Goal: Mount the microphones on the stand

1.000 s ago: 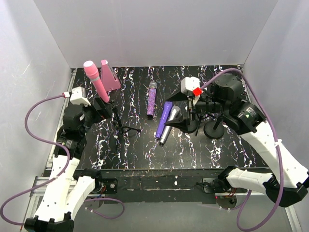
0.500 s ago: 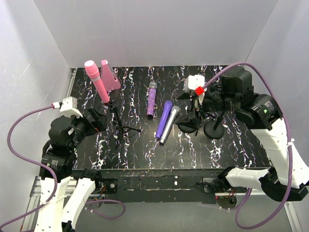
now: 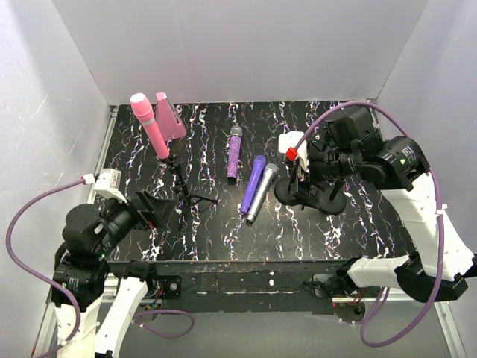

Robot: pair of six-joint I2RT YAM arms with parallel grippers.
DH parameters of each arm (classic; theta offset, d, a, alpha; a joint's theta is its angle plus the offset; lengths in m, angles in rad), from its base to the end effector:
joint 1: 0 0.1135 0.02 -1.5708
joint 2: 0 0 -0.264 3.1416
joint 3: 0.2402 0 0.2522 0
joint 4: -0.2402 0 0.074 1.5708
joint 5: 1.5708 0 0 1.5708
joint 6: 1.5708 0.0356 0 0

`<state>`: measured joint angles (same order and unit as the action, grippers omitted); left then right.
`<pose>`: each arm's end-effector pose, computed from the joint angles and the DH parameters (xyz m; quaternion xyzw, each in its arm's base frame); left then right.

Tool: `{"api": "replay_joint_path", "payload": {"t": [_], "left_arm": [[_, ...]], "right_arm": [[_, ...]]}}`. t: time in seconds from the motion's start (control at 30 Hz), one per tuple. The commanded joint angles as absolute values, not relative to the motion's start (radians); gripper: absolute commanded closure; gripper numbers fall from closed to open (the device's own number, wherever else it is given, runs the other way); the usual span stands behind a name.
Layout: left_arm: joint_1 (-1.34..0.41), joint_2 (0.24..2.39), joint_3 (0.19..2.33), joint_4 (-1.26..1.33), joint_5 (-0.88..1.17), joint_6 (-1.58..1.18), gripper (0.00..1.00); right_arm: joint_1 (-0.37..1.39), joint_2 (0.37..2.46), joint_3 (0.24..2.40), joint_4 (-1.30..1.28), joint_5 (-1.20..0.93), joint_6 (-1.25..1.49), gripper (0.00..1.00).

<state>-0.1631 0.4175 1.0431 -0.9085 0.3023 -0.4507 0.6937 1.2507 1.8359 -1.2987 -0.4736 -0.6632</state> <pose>0.0435 -0.0179 0.3825 -0.0238 0.7954 -0.2941 0.5294 0.1341 0.1326 0.4802 -0.6308 0.6272 0.2195 0.4007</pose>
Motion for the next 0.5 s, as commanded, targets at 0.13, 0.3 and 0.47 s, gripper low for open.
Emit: {"api": "replay_joint_path", "payload": {"t": [0.13,0.3,0.47], "left_arm": [[-0.166,0.373,0.982,-0.947,0.443,-0.517,0.02],[-0.166,0.341,0.894,-0.916,0.498,-0.58,0.02],[-0.166,0.336,0.844,-0.923,0.537,-0.571,0.02]], "right_arm": [[0.69,1.258,1.858,-1.339,-0.541,-0.695,0.02],[0.692,1.267,1.845,-1.368,-0.61,-0.699,0.02],[0.69,1.272,1.845,-1.368,-0.621,-0.703,0.02]]}}
